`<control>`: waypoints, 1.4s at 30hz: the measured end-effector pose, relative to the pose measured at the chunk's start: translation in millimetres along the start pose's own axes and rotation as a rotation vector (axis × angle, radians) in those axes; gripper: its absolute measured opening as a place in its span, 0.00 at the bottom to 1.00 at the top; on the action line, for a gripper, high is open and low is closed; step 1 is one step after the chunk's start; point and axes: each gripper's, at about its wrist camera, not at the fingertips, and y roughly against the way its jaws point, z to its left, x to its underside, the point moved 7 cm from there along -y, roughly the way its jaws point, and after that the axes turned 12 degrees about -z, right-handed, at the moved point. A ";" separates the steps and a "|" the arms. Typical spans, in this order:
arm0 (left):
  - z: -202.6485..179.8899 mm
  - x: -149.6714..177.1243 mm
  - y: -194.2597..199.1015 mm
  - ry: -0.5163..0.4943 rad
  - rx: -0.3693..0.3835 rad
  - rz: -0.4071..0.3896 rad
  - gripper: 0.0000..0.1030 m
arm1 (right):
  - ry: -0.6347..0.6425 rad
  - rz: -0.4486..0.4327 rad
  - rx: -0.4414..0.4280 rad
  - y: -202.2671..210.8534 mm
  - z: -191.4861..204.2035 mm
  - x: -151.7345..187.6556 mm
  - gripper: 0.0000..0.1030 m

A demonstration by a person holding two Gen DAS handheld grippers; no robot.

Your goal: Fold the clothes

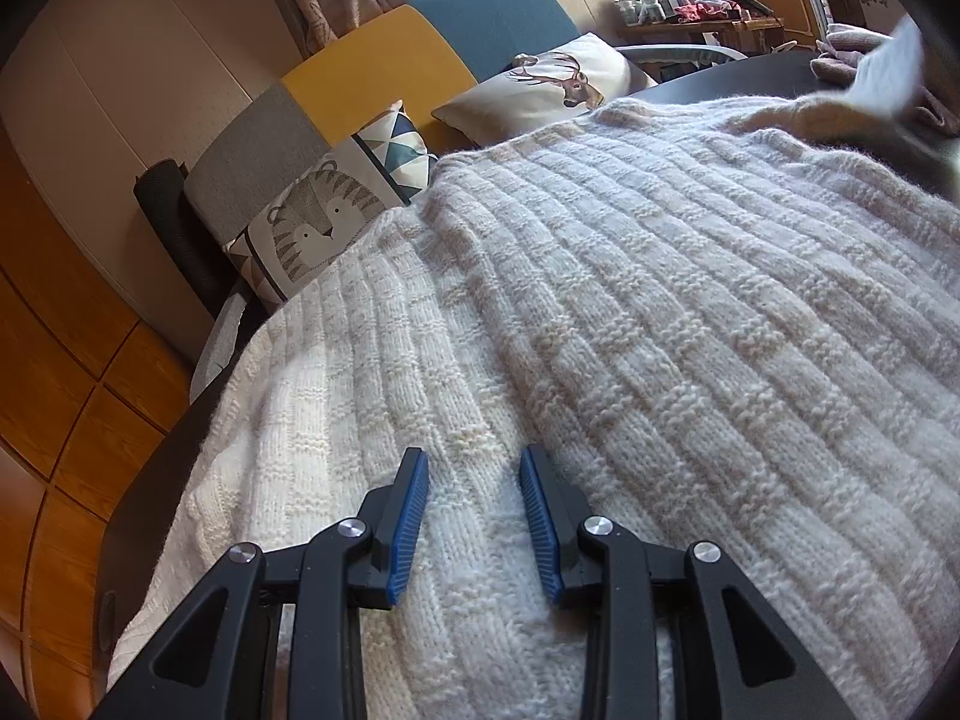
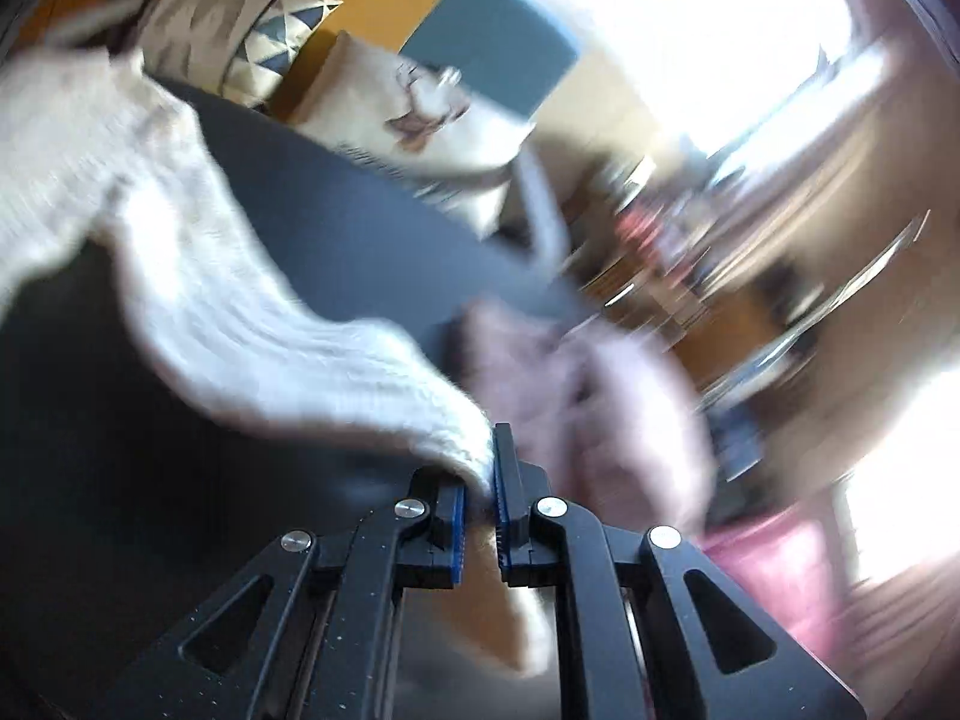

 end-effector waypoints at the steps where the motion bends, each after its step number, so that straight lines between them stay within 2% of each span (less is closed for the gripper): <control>1: 0.4 0.0 -0.3 0.000 0.000 0.000 0.32 | 0.045 -0.012 0.034 -3.9 -1.8 -0.2 0.08; 2: 0.9 0.0 -0.7 -0.001 0.000 0.000 0.32 | 0.055 0.007 0.023 -10.4 1.5 6.6 0.08; 6: 2.1 0.0 -1.5 -0.001 0.000 -0.001 0.32 | 0.004 0.160 -0.135 -41.6 28.2 51.8 0.10; 9: 1.8 0.0 -1.9 -0.001 0.000 0.000 0.32 | -0.039 0.260 -0.236 -37.7 49.6 81.8 0.15; 10: 1.6 0.0 -2.0 0.001 0.001 0.000 0.32 | -0.055 0.265 -0.252 -30.3 52.0 84.7 0.16; 12: 1.4 0.0 -2.1 0.002 0.001 -0.001 0.32 | -0.100 0.233 -0.263 -11.0 50.2 79.8 0.16; 14: 2.0 0.3 -2.2 0.003 0.003 -0.001 0.32 | -0.265 0.159 -0.314 9.4 42.3 60.2 0.18; 17: 2.6 0.6 -2.1 0.004 0.004 -0.001 0.32 | -0.525 0.077 -0.389 14.0 34.8 23.9 0.31; 18: 2.7 0.6 -2.0 0.004 0.004 -0.001 0.32 | -0.602 0.052 -0.406 11.0 33.6 10.8 0.38; 19: 2.7 0.7 -1.8 0.003 0.004 -0.002 0.32 | -0.669 0.053 -0.426 5.8 37.5 1.6 0.43; 21: 2.5 0.9 -1.2 0.002 0.002 -0.002 0.32 | -0.789 0.087 -0.474 -7.7 52.2 -12.0 0.44; 23: 2.2 0.9 -0.8 0.000 0.001 -0.002 0.32 | -0.891 0.158 -0.500 -22.0 65.7 -11.2 0.44; 26: 1.9 0.6 -1.4 0.004 0.005 -0.003 0.32 | -0.874 0.241 -0.441 -35.5 80.6 12.1 0.44; 29: 2.0 0.7 -1.4 0.013 0.012 -0.003 0.32 | -0.790 0.321 -0.355 -48.7 82.6 51.2 0.44; 33: 2.0 1.0 -1.1 0.014 0.013 -0.005 0.32 | -0.821 0.300 -0.307 -61.9 60.5 81.9 0.46; 36: 1.9 1.1 -0.9 0.012 0.011 -0.005 0.32 | -0.852 0.319 -0.271 -53.3 54.7 76.6 0.47; 37: 1.8 1.1 -0.8 0.010 0.009 -0.005 0.32 | -0.866 0.286 -0.270 -43.5 55.5 66.6 0.48; 39: 1.1 1.1 -0.1 0.004 0.004 -0.007 0.32 | -0.891 0.193 -0.375 -17.7 75.7 33.2 0.48; 42: 1.6 0.9 0.5 0.005 0.006 -0.005 0.32 | -0.894 0.094 -0.627 19.9 131.3 -20.0 0.48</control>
